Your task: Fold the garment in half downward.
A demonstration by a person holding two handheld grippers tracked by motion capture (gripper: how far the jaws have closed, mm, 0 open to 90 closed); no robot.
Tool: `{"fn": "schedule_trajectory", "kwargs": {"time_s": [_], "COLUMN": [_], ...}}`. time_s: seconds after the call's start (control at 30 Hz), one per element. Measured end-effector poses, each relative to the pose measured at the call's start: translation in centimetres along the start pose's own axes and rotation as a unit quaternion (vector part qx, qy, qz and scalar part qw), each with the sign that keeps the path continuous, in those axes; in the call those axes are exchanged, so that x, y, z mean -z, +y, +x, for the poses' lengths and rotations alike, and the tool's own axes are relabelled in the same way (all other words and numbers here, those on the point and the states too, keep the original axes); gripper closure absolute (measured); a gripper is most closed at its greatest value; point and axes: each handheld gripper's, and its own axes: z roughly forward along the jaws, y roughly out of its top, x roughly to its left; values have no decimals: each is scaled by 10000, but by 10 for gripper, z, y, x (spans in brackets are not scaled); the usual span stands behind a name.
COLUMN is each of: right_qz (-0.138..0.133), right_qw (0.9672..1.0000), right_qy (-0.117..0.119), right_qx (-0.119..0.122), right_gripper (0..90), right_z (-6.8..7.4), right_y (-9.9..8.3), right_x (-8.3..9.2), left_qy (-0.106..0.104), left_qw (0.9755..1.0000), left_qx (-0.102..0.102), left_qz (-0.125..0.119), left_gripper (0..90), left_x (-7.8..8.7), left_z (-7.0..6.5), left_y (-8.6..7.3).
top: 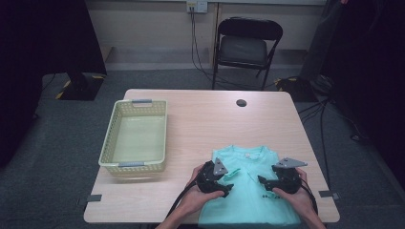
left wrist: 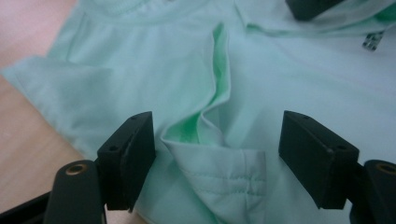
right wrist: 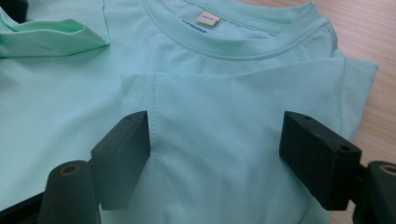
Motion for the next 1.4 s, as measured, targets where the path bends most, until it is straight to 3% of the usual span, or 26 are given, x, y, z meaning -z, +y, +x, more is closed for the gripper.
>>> {"fn": "schedule_trajectory", "kwargs": {"time_s": [0.27, 0.5, 0.87, 1.4], "right_qz": [-63, -92, -65, 66], "right_qw": [10000, 9999, 9999, 9998], "right_qy": [42, 108, 120, 155], "right_qx": [-25, 45, 70, 123], "right_gripper": [222, 220, 220, 221], "right_z": [2, 16, 32, 45], "right_y": [-2, 1, -3, -9], "right_x": [-2, -6, -2, 8], "left_qy": [76, 76, 181, 79], "left_qw": [10000, 9999, 9997, 9996], "left_qx": [58, 55, 127, 78], "left_qz": [29, -94, -91, 272], "left_gripper": [255, 255, 255, 250], "left_x": [6, 18, 29, 41], "left_z": [0, 4, -4, -21], "left_y": [-5, -19, -30, -32]}}
